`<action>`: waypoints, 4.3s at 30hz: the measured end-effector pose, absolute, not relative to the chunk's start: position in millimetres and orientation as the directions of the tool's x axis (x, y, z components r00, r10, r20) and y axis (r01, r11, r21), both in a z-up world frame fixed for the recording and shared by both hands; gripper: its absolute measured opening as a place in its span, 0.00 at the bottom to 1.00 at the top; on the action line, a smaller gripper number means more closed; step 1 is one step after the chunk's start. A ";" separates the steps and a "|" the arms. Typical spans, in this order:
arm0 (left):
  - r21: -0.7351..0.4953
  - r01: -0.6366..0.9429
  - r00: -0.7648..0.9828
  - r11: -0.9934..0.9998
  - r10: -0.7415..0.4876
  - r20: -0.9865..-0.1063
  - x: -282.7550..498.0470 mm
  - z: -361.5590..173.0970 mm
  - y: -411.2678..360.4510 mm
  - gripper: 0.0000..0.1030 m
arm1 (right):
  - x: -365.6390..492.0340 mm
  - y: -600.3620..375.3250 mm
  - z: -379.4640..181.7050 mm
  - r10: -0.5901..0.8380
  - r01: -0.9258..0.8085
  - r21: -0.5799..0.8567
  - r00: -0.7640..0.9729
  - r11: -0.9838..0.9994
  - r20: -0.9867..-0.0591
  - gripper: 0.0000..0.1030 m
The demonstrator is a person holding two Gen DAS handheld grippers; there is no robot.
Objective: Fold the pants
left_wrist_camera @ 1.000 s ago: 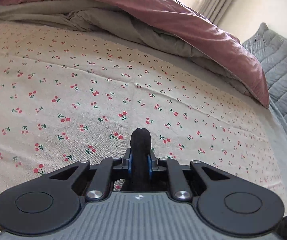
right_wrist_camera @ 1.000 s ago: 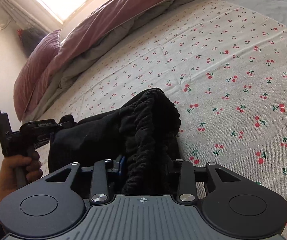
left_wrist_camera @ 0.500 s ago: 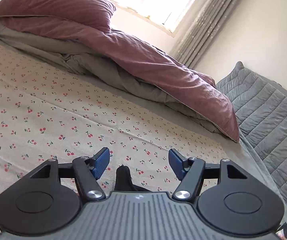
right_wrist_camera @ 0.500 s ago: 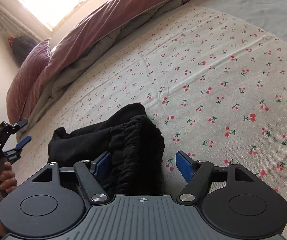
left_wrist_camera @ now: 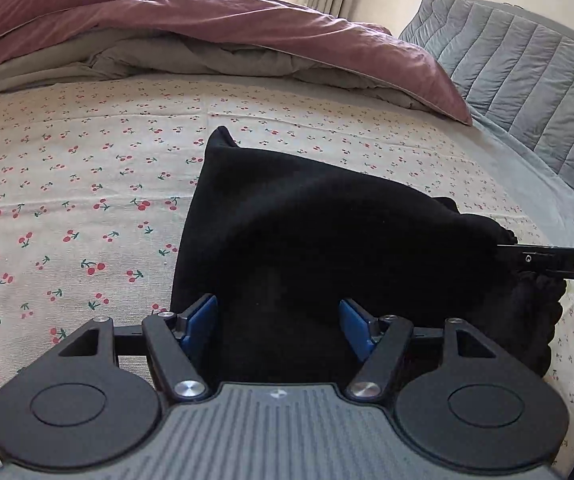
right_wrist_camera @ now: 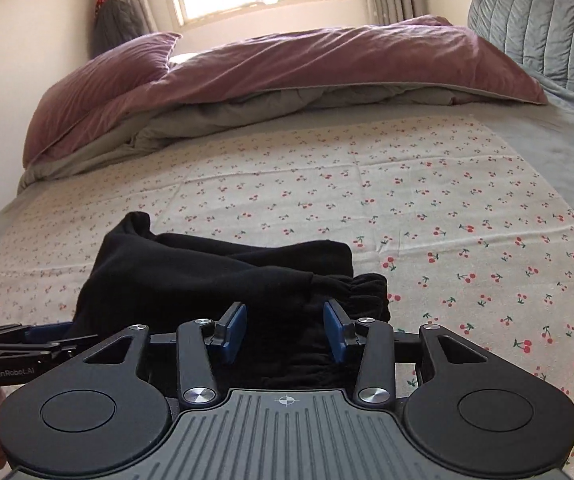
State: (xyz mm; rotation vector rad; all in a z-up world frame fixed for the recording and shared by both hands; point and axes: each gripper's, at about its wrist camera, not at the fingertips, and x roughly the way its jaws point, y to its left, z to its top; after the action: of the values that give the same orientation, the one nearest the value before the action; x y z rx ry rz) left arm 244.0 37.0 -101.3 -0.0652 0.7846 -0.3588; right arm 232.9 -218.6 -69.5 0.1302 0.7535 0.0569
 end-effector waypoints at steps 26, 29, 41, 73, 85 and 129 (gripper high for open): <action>-0.186 0.317 0.645 0.930 -0.355 -0.676 232.2 -103.9 40.4 0.61 | 301.6 -154.3 -105.9 0.077 -0.044 0.063 0.637 0.997 -0.767 0.39; -0.229 0.316 0.624 0.921 -0.383 -0.681 238.4 -99.8 49.1 0.62 | 297.6 -149.8 -105.0 0.069 -0.050 0.048 0.650 0.998 -0.757 0.41; -0.387 0.192 0.586 0.902 -0.422 -0.692 271.6 -109.3 66.6 0.77 | 263.6 -217.5 -76.8 0.053 0.097 0.168 0.700 0.981 -0.712 0.52; -0.599 0.194 0.491 0.777 -0.605 -0.627 308.8 -121.1 63.3 0.93 | 229.2 -271.8 -135.2 0.411 0.124 0.649 0.682 0.750 -0.605 0.96; -0.619 0.138 0.507 0.773 -0.592 -0.627 311.1 -123.6 67.4 0.55 | 229.7 -279.6 -141.0 0.406 0.162 0.677 0.693 0.718 -0.596 0.57; -0.551 0.259 0.676 0.793 -0.556 -0.483 314.6 -58.1 100.2 0.20 | 264.5 -233.1 -93.5 0.406 0.023 0.684 0.791 0.729 -0.459 0.32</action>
State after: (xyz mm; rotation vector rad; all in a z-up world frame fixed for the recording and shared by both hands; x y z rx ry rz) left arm 314.6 100.2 -58.1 -0.4680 0.6872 -0.4772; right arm 264.5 -233.1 -93.5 0.7331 0.6352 0.2272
